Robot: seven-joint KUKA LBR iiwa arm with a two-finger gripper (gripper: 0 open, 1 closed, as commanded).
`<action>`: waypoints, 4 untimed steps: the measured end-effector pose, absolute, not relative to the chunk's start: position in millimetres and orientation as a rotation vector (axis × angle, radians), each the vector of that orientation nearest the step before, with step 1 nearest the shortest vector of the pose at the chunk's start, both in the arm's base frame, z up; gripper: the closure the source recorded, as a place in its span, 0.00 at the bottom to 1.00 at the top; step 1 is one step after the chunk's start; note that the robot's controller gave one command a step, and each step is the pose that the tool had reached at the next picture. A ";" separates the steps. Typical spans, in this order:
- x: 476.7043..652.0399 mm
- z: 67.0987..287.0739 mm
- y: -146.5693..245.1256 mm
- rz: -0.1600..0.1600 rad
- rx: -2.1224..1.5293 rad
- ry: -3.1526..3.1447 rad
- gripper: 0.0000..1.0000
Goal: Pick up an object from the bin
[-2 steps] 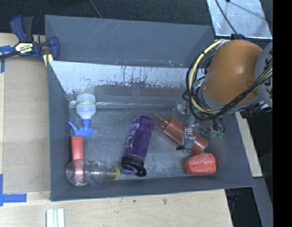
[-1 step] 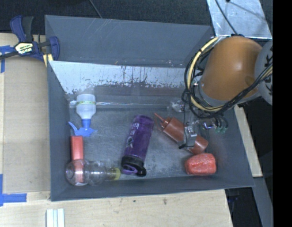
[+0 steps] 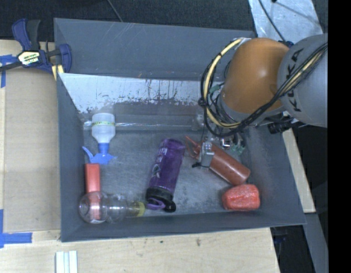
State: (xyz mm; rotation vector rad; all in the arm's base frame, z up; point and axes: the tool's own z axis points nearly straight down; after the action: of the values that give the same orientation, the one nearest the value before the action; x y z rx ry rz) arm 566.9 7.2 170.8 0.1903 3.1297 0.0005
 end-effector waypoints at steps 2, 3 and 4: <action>582.1 141.3 -10.1 -0.001 -0.057 3.133 0.00; 578.8 120.5 -12.0 0.000 0.200 3.135 0.00; 590.7 89.4 -20.2 0.001 -0.134 3.139 1.00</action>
Offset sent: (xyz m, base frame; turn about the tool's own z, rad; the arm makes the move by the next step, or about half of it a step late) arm 0.0028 -0.0231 -0.0479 -0.1238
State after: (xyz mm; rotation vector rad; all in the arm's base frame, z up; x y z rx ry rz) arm 590.7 -20.2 89.4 -0.1345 3.1386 0.0009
